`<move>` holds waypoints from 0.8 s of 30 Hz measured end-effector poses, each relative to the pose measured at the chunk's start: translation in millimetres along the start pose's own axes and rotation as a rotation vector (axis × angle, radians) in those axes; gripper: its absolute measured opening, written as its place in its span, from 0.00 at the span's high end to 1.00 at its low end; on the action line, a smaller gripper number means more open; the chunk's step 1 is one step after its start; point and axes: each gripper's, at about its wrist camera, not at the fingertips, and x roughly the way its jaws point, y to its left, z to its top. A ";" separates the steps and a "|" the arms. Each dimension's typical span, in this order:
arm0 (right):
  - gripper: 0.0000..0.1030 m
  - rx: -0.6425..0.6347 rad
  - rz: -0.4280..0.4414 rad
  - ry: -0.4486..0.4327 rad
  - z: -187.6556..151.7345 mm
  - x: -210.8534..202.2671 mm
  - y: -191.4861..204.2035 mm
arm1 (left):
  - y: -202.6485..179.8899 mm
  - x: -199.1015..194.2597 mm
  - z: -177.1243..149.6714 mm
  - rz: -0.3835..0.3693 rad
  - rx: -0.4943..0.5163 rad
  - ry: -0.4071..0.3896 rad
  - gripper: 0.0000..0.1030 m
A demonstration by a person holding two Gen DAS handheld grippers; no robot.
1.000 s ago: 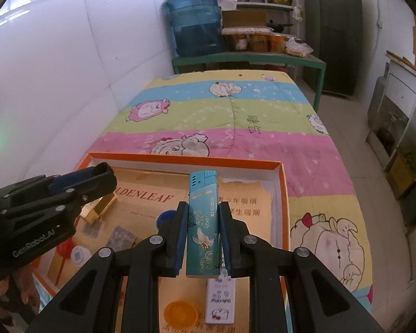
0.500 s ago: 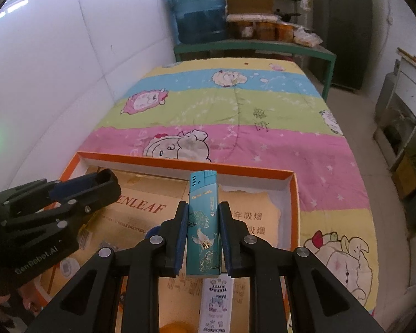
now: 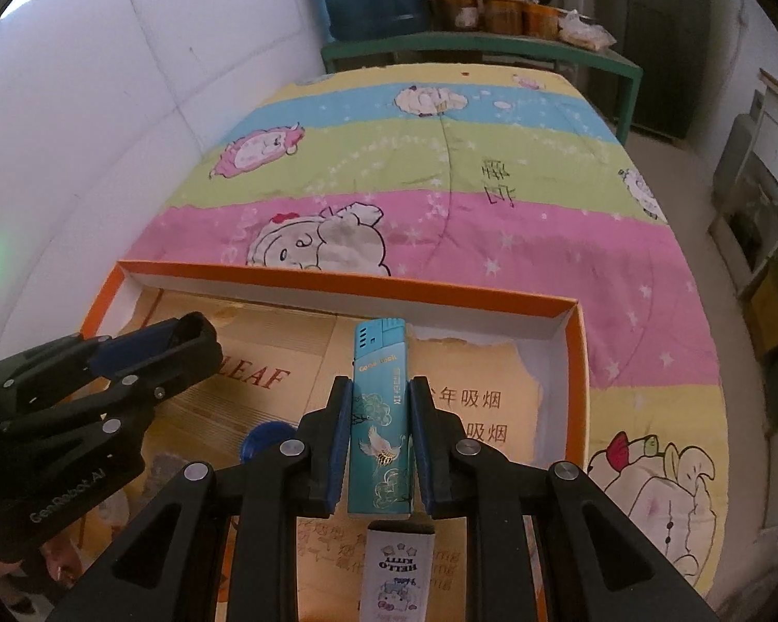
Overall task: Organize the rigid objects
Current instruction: 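Carry the black cap with the left gripper while the right gripper carries the lighter into the tray, then open the left gripper releasing the black cap while the right gripper releases the lighter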
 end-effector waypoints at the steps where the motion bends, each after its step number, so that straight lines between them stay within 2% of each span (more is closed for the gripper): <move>1: 0.78 0.000 -0.001 0.001 -0.1 0.4 -0.3 | 0.1 1.5 0.4 0.002 0.001 0.008 0.71; 5: 0.78 0.000 -0.004 0.009 0.4 2.9 -0.5 | 0.3 12.0 1.0 0.007 -0.003 0.063 0.71; 13: 0.79 0.005 -0.004 0.012 0.1 5.4 -0.9 | -1.3 13.8 1.4 0.009 0.008 0.071 0.70; 16: 0.78 0.006 -0.005 0.008 -0.9 5.3 -0.5 | -3.4 13.2 0.2 0.002 0.017 0.068 0.63; 18: 0.78 0.002 -0.005 0.004 -1.7 5.2 0.0 | -5.4 12.7 -0.3 0.000 0.025 0.065 0.54; 24: 0.72 0.010 0.004 -0.001 -2.5 3.3 -0.8 | -6.9 11.5 -0.9 -0.001 0.028 0.061 0.52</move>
